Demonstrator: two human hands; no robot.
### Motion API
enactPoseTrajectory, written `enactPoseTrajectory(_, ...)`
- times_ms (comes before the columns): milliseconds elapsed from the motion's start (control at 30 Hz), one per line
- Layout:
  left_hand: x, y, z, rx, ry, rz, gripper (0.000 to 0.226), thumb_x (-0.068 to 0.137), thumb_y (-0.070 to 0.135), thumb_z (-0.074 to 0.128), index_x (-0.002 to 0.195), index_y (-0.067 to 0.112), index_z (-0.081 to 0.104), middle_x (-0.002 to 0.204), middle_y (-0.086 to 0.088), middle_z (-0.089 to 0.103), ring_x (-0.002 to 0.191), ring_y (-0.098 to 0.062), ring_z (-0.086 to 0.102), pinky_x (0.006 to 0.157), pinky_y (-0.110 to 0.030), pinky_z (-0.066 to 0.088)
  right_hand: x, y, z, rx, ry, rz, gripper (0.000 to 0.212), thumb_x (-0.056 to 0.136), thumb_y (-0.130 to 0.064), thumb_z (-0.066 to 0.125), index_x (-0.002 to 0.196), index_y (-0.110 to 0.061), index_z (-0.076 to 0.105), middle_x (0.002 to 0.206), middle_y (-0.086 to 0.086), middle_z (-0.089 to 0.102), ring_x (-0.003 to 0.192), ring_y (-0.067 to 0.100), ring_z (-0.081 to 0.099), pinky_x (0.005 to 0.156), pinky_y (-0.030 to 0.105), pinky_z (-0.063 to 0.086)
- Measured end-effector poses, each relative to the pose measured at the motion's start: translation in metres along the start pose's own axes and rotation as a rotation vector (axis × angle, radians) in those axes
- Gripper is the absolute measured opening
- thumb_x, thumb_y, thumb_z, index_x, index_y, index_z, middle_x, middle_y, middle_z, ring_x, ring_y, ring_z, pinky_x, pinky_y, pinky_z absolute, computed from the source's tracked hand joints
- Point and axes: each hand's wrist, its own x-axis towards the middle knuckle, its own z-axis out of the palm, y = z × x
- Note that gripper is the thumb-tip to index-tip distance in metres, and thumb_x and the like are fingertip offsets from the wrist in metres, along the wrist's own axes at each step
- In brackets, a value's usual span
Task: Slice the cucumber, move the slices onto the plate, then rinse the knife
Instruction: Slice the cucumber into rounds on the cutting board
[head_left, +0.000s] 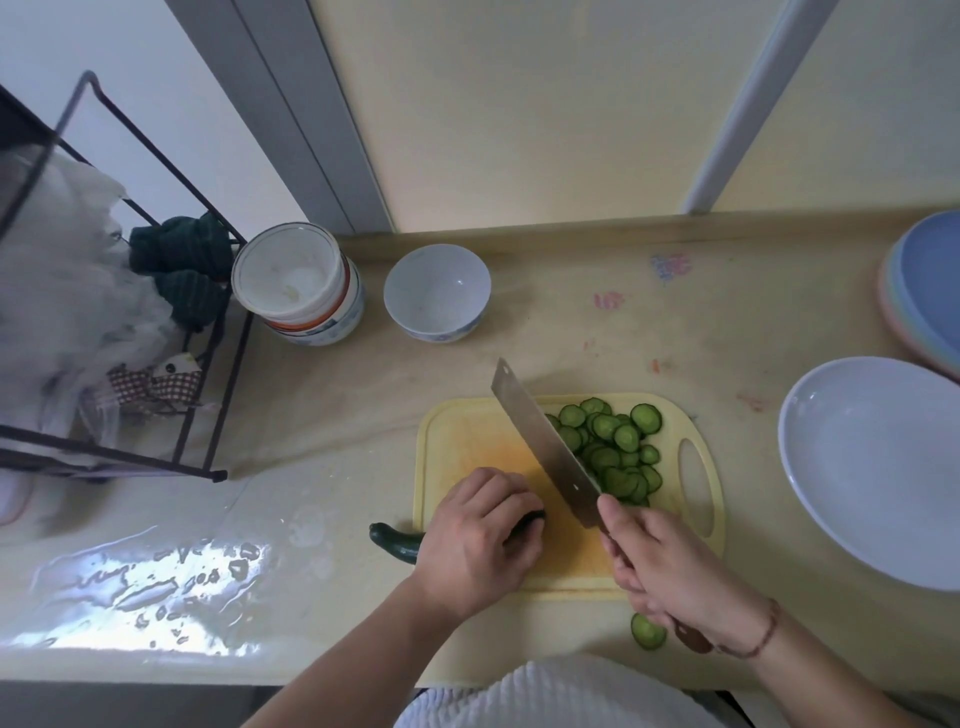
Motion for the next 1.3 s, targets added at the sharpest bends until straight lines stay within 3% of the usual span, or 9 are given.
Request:
enactPoseTrajectory(100,-0.004,-0.002,-0.003,0.017,0.025,0.16,0.01,0.081,0.008,0.074,0.091,0.008,0.072,0.099,-0.004,0.067,0.085,-0.027,0.061,0.08,-0.035,0.052,-0.012,-0.006,-0.004,-0.129,0.039,-0.156,0.057,0.084,-0.066,0.039,0.071,-0.012,0.047,0.048,-0.006,0.039,0.042,0.009,0.034,0.043,0.024,0.032)
enactPoseTrajectory(200,-0.008,-0.002,-0.006,0.063,-0.024,0.29,0.013,0.08,0.011,0.072,0.092,0.008,0.069,0.106,-0.004,0.063,0.087,-0.029,0.06,0.081,-0.038,0.052,-0.027,-0.01,-0.015,-0.437,0.142,-0.322,0.053,0.084,-0.069,0.035,0.069,-0.019,0.045,0.051,-0.005,0.042,0.046,0.008,0.039,0.047,0.021,0.032)
enactPoseTrajectory(300,-0.006,0.009,-0.009,0.031,-0.018,0.339,0.02,0.078,0.013,0.075,0.096,0.011,0.066,0.106,-0.003,0.061,0.083,-0.03,0.06,0.077,-0.039,0.051,-0.03,-0.007,-0.021,-0.791,0.273,-0.325,0.044,0.088,-0.069,0.028,0.079,-0.03,0.044,0.059,-0.008,0.05,0.051,0.005,0.048,0.049,0.018,0.039)
enactPoseTrajectory(367,0.005,0.022,-0.01,-0.012,0.03,0.353,0.023,0.078,0.015,0.077,0.097,0.013,0.064,0.101,-0.003,0.062,0.079,-0.029,0.059,0.074,-0.038,0.05,-0.026,-0.001,-0.022,-0.882,0.313,-0.319,0.04,0.09,-0.068,0.026,0.083,-0.032,0.042,0.065,-0.01,0.051,0.056,0.002,0.049,0.052,0.019,0.041)
enactPoseTrajectory(533,0.041,0.038,-0.008,0.116,-0.052,0.297,0.011,0.093,0.026,0.068,0.094,0.015,0.068,0.095,0.0,0.064,0.076,-0.026,0.057,0.067,-0.036,0.047,-0.019,0.008,-0.022,-0.902,0.321,-0.268,0.032,0.094,-0.06,0.036,0.085,-0.03,0.041,0.069,-0.009,0.049,0.059,0.009,0.049,0.055,0.025,0.039)
enactPoseTrajectory(733,0.06,0.036,-0.005,0.222,-0.274,0.186,0.021,0.098,0.041,0.057,0.092,0.023,0.066,0.089,0.006,0.06,0.077,-0.022,0.052,0.065,-0.037,0.045,-0.018,0.013,-0.022,-0.94,0.332,-0.288,0.041,0.091,-0.068,0.029,0.089,-0.029,0.04,0.072,-0.008,0.051,0.066,0.014,0.055,0.057,0.028,0.039)
enactPoseTrajectory(967,0.078,0.037,0.003,0.036,-0.343,-0.11,0.013,0.083,0.027,0.073,0.084,0.017,0.065,0.081,0.004,0.059,0.08,-0.019,0.053,0.066,-0.029,0.045,-0.019,0.017,-0.024,-0.936,0.298,-0.301,0.044,0.091,-0.069,0.023,0.087,-0.027,0.036,0.073,-0.008,0.05,0.062,0.014,0.048,0.056,0.028,0.038)
enactPoseTrajectory(1200,0.096,0.03,0.014,0.076,-0.421,-0.209,0.015,0.091,0.026,0.067,0.098,0.012,0.067,0.096,-0.005,0.065,0.093,-0.025,0.054,0.082,-0.038,0.048,-0.022,0.018,-0.015,-0.968,0.304,-0.303,0.046,0.091,-0.069,0.019,0.09,-0.027,0.037,0.084,-0.005,0.058,0.077,0.019,0.062,0.063,0.032,0.044)
enactPoseTrajectory(1300,0.105,0.028,0.018,0.168,-0.478,-0.228,0.017,0.092,0.024,0.066,0.102,0.012,0.066,0.101,-0.007,0.068,0.097,-0.028,0.057,0.082,-0.038,0.047,-0.023,0.018,-0.011,-0.954,0.3,-0.314,0.044,0.092,-0.068,0.022,0.09,-0.026,0.036,0.078,-0.004,0.05,0.074,0.02,0.057,0.063,0.032,0.04)
